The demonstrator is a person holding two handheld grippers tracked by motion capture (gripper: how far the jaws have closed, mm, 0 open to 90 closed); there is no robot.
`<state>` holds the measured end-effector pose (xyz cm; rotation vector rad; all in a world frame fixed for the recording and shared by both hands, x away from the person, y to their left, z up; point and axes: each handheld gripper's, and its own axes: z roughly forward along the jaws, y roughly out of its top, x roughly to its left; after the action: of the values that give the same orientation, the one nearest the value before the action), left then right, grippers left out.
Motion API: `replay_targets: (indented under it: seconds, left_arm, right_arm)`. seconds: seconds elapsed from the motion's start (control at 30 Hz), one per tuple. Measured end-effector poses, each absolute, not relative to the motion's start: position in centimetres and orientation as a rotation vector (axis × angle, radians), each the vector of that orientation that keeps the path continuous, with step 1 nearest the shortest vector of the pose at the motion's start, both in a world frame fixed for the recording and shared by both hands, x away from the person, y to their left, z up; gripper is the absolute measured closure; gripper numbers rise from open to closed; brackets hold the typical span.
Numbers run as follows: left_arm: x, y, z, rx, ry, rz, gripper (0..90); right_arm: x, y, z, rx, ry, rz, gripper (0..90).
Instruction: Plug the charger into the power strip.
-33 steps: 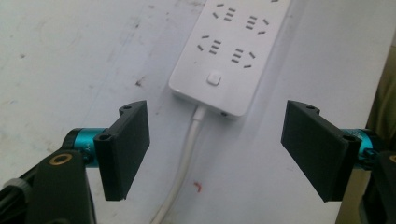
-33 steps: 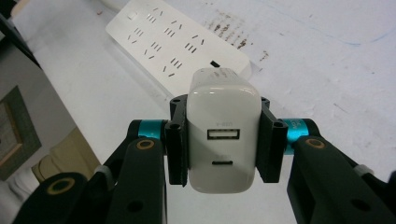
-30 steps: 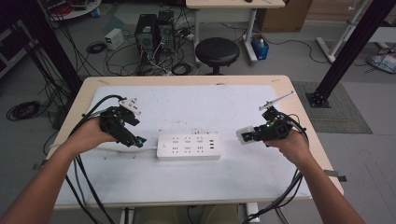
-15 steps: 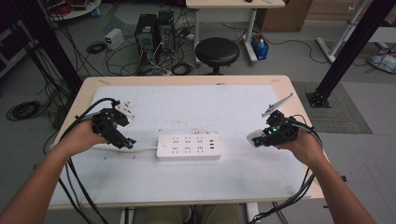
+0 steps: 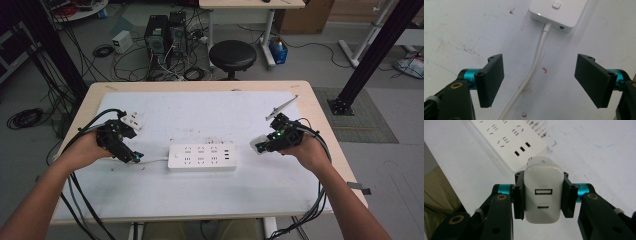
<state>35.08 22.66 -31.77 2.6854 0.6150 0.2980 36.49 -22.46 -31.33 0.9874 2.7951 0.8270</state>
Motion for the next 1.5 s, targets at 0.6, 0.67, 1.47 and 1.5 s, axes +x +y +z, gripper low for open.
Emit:
replay_targets:
  seconds: [0.6,0.67,1.47,1.5]
  left_arm:
    - [34.8,23.4,-33.7,2.698,0.644,0.292,23.7]
    - [34.8,23.4,-33.8,2.698,0.639,0.291,23.7]
    - [34.5,23.5,-34.2,2.685,0.634,0.286,23.7]
    - [34.5,23.5,-34.3,2.683,0.635,0.289,23.7]
  right_arm:
    - [39.6,-10.7,-31.8,0.556,2.935,0.568,62.0]
    - [39.8,-9.7,-32.0,0.459,2.955,0.531,62.0]
    - [40.6,-5.2,-35.2,-0.006,2.986,0.112,62.1]
    - [40.6,-5.1,-35.2,-0.005,2.988,0.101,62.2]
